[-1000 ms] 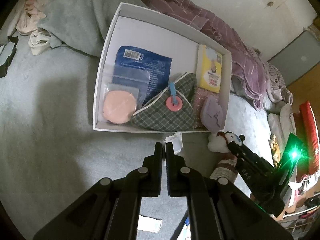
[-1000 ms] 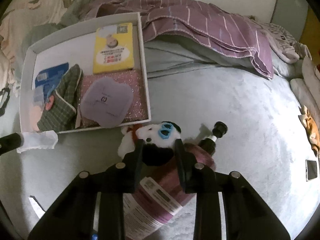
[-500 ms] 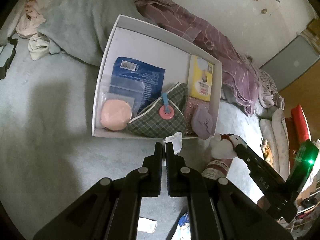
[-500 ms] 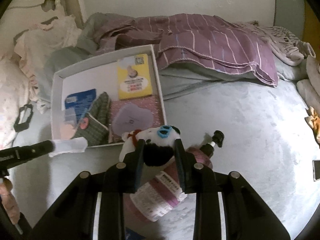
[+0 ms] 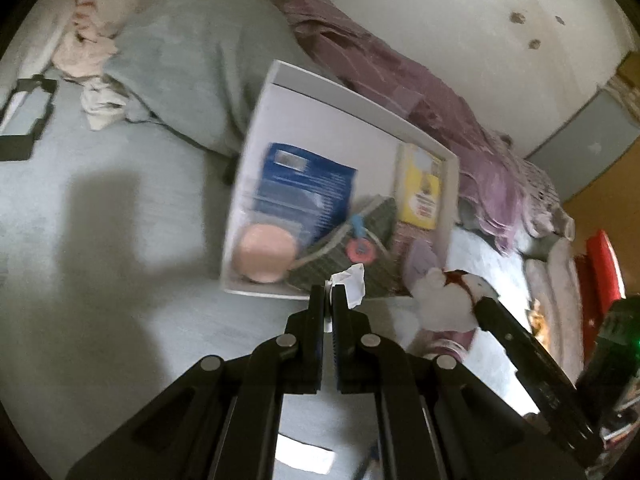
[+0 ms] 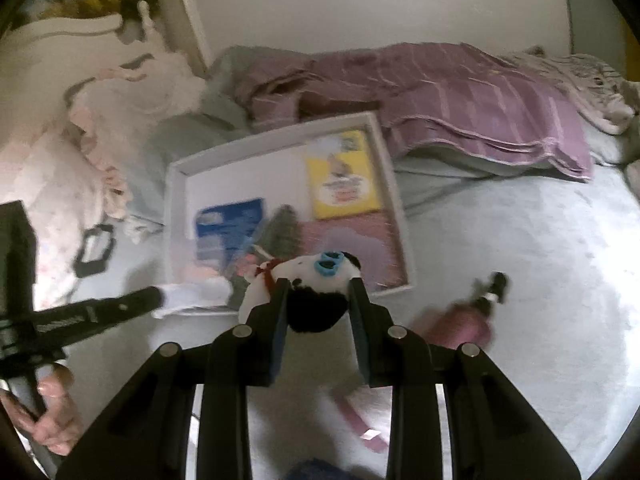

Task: Organize soft objects
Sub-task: 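Lift the plush dog with the right tool and carry it over the tray, then release the dog in the tray with right tool while left tool drops the strip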

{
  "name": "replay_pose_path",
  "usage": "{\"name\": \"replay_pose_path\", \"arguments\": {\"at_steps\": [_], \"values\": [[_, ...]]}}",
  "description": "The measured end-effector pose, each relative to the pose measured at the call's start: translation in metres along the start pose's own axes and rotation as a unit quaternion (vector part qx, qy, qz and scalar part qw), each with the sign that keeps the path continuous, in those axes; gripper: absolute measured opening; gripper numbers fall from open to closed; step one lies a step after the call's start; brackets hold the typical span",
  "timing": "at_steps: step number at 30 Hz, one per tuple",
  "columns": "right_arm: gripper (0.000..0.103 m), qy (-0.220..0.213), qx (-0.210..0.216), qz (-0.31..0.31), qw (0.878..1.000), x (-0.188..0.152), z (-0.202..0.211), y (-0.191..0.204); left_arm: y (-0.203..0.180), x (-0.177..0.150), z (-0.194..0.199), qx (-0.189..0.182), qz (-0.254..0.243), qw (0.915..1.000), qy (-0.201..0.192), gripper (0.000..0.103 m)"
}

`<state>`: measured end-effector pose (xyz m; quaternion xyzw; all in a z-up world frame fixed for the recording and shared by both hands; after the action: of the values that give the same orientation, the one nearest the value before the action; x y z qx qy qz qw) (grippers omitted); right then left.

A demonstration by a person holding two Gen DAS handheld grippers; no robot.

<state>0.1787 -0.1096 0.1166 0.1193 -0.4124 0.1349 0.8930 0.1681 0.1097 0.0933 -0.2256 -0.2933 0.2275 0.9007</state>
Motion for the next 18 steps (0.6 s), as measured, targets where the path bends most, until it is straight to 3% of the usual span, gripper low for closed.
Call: {"name": "replay_pose_path", "arguments": {"at_steps": [9,12,18], "values": [[0.031,-0.020,0.052,0.001,0.998,-0.008,-0.022,0.036,0.026,0.009,-0.015,0.043,0.022,0.9988,-0.011,0.002],[0.031,-0.028,0.045,0.002,0.999,-0.011,-0.031,0.043,0.034,0.010,-0.025,0.067,0.028,0.9973,-0.007,0.002],[0.031,-0.040,0.016,0.006,0.999,-0.005,-0.042,0.048,0.038,0.010,-0.037,0.081,0.030,0.9961,-0.016,0.002]]}}
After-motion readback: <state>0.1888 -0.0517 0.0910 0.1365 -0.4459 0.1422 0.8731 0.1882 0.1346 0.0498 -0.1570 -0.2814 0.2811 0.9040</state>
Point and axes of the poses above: each gripper's, at about its wrist camera, not at the fingertips, and z roughly against the way its jaws point, y to its left, x to its top, the point moved 1 cm from there along -z, roughly the way its jaws point, and after that the axes turned 6 degrees about z, right-handed, at the moved point
